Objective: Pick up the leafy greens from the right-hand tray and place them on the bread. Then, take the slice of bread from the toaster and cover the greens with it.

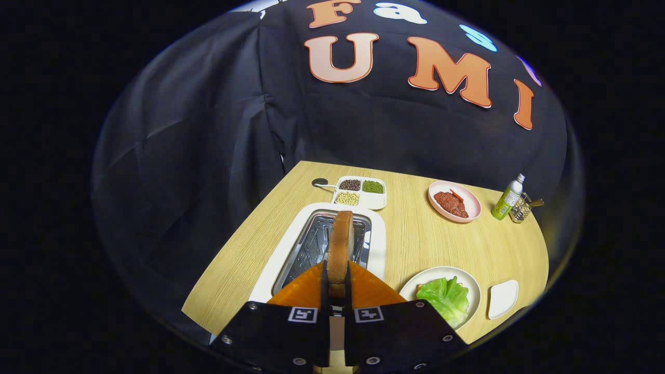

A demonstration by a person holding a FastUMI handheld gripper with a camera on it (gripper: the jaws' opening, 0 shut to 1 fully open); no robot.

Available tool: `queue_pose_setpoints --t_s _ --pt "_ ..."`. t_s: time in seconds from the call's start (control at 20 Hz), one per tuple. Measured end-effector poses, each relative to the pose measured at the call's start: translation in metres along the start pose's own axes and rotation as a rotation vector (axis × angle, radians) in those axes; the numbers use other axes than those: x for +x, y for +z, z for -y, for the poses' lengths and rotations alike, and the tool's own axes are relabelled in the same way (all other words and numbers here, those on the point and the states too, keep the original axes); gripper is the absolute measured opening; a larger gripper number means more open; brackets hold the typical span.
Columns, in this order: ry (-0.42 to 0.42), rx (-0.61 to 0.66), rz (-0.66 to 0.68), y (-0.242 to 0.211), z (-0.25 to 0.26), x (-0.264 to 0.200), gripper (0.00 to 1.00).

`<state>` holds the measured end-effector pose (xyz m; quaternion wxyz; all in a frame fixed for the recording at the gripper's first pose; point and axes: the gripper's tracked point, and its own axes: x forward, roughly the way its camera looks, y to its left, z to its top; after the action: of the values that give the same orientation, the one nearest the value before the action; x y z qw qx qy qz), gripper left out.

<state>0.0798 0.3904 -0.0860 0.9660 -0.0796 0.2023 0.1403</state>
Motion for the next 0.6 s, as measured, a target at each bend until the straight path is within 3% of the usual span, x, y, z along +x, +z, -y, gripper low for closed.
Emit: queue_pose_setpoints --t_s 0.15,0.6 --pt "0.012 0.014 0.029 0.011 0.003 -0.007 0.07" --pt "0.057 0.07 0.116 0.051 0.021 -0.043 0.07"
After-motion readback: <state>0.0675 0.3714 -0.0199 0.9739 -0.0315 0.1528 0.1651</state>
